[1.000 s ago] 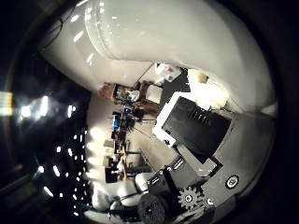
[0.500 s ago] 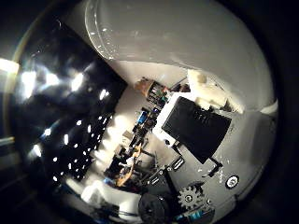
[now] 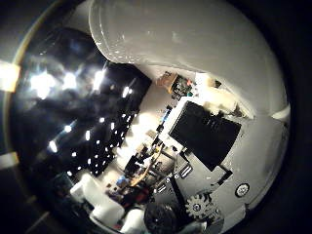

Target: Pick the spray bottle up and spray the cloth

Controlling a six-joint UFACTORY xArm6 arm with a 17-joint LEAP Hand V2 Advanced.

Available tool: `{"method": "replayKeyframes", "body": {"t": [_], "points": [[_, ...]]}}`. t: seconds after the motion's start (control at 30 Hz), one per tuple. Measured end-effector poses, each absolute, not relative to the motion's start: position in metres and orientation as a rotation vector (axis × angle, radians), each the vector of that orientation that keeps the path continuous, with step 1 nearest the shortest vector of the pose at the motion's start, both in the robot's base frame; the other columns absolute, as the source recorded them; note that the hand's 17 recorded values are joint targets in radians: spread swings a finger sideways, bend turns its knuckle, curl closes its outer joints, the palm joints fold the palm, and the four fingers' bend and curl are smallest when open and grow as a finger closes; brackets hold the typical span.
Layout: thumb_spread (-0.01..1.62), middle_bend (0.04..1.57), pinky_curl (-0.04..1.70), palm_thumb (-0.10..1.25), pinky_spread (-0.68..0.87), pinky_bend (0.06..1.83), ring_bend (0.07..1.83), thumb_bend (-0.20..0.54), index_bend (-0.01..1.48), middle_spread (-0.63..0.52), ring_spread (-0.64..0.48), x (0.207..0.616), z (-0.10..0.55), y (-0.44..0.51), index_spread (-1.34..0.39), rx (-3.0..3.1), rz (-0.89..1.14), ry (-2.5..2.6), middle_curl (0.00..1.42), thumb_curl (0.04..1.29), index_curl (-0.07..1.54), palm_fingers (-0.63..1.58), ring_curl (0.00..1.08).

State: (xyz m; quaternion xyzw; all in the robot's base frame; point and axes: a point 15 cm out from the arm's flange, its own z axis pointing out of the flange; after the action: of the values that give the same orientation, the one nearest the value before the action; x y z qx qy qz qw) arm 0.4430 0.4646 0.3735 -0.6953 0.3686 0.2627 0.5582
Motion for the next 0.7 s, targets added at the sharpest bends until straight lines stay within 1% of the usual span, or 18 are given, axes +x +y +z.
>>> {"method": "replayKeyframes", "body": {"t": [0.23,0.5,0.7], "points": [[0.70,1.32,0.59,0.97,-0.35,1.25,1.43,-0.016,1.11,-0.18,-0.21,0.478,0.340,0.476,-0.29,-1.628,0.638,0.880,0.69,1.02,0.68,1.23,0.56],[0.67,1.32,0.59,0.96,-0.35,1.25,1.43,-0.017,1.11,-0.19,-0.21,0.492,0.302,0.489,-0.30,-1.606,0.692,0.907,0.68,1.03,0.68,1.23,0.56],[0.69,1.32,0.59,0.90,-0.36,1.25,1.42,-0.024,1.11,-0.19,-0.21,0.495,0.301,0.493,-0.29,-1.584,0.701,0.917,0.68,1.01,0.69,1.23,0.56]]}}
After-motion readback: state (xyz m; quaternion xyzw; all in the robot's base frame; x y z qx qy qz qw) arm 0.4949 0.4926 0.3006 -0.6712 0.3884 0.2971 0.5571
